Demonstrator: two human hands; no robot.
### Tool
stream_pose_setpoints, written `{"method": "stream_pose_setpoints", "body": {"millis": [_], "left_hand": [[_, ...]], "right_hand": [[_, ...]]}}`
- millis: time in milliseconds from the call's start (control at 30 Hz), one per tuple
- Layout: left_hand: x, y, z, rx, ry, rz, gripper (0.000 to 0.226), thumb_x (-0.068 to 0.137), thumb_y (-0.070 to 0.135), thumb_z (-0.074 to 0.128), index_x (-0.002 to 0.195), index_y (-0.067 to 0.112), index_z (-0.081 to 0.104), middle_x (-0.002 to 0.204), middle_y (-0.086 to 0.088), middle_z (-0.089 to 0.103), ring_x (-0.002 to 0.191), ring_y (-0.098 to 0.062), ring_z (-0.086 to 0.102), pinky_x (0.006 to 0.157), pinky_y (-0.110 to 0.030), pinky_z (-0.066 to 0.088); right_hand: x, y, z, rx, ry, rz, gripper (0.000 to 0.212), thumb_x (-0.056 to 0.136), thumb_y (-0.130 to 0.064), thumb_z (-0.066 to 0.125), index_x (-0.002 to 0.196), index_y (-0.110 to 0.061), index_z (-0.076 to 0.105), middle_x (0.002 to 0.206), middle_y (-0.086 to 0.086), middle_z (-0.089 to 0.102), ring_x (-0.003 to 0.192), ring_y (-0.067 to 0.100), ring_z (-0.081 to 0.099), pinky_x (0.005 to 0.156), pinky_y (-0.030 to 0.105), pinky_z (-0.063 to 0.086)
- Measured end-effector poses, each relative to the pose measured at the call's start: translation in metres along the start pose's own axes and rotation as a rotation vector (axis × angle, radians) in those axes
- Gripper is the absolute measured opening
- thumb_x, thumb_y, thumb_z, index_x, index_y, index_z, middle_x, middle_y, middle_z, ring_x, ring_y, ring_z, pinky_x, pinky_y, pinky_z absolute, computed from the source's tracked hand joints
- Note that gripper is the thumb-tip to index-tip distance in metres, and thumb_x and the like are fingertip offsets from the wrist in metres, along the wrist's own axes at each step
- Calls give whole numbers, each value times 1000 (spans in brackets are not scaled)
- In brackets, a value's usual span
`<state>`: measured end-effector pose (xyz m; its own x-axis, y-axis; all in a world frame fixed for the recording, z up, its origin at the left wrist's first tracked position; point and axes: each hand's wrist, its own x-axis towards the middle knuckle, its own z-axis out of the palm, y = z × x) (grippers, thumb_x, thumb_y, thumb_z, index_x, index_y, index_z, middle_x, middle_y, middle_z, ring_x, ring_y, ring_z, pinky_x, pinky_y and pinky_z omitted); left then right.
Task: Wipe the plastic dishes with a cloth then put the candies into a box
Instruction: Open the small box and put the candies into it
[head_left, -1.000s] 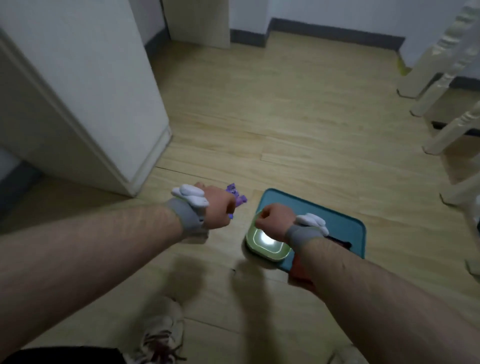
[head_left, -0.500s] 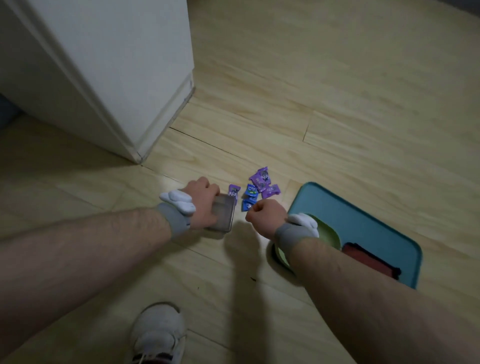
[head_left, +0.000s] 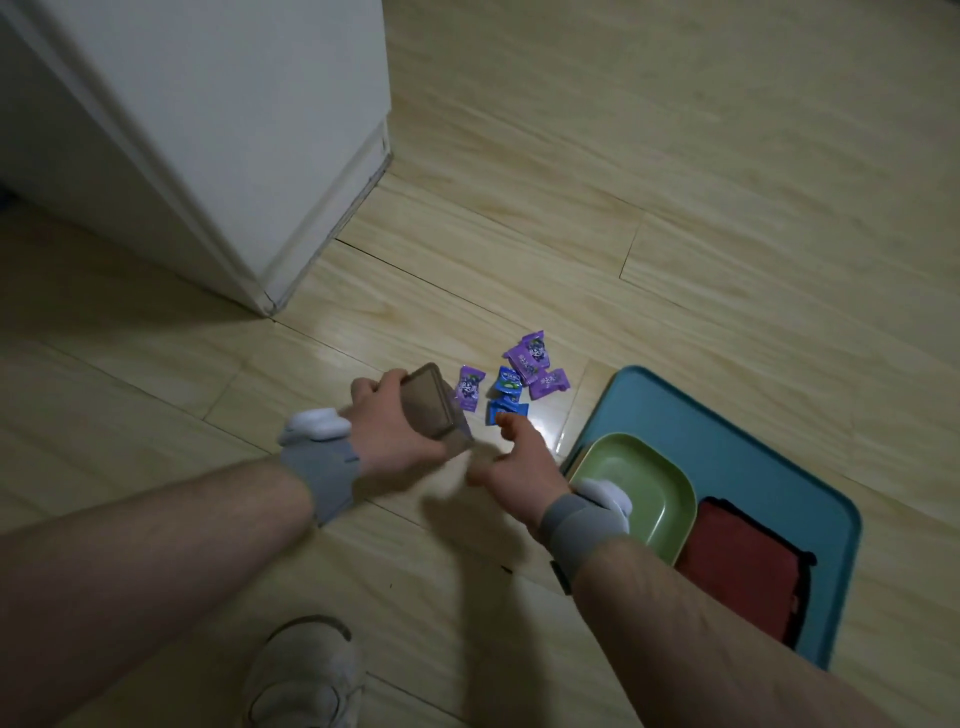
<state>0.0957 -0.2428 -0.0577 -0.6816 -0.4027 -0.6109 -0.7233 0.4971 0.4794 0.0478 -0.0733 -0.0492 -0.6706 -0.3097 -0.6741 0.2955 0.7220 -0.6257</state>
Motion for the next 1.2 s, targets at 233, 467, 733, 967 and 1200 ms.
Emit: {"method": "stream_pose_setpoints", "body": {"millis": [233, 467, 733, 967, 1200], "left_hand": [[-23, -4, -1, -169, -166, 113, 92, 34, 48, 69, 121, 27, 52, 117, -5, 60, 97, -19, 66, 85, -38, 57], [-30, 10, -15, 73, -305, 293, 66, 46, 33, 66, 110, 24, 52, 96, 4, 66, 85, -17, 65, 73, -34, 55], [-19, 10, -26, 28, -319, 282, 45, 61, 24, 75, 104, 25, 58, 93, 0, 69, 87, -24, 68, 74, -39, 57], [-17, -5, -77, -447, -575, 173, 85, 46, 32, 79, 127, 18, 59, 118, -9, 65, 95, -31, 60, 73, -42, 48], [-13, -12, -87, -826, -573, -112, 71, 48, 25, 78, 118, 26, 66, 112, -22, 63, 102, -39, 61, 84, -54, 54]], "right_hand": [[-12, -23, 1, -250, -158, -344, 103, 56, -26, 92, 141, -20, 35, 132, -2, 49, 117, 16, 51, 102, 34, 43], [-11, -23, 3, -291, -149, -358, 95, 52, -34, 93, 132, -20, 44, 121, -1, 50, 105, 16, 51, 89, 27, 45], [-3, -31, 8, -210, -152, -313, 102, 45, -34, 95, 131, -19, 42, 122, 1, 51, 104, 16, 54, 90, 29, 48], [-11, -20, -14, -138, -369, -285, 106, 62, -11, 89, 146, -28, 25, 129, -12, 44, 115, 20, 56, 99, 38, 49], [7, -14, -9, -421, -127, -375, 85, 72, -20, 81, 143, -39, 38, 139, -5, 52, 120, 18, 54, 97, 26, 41]]}}
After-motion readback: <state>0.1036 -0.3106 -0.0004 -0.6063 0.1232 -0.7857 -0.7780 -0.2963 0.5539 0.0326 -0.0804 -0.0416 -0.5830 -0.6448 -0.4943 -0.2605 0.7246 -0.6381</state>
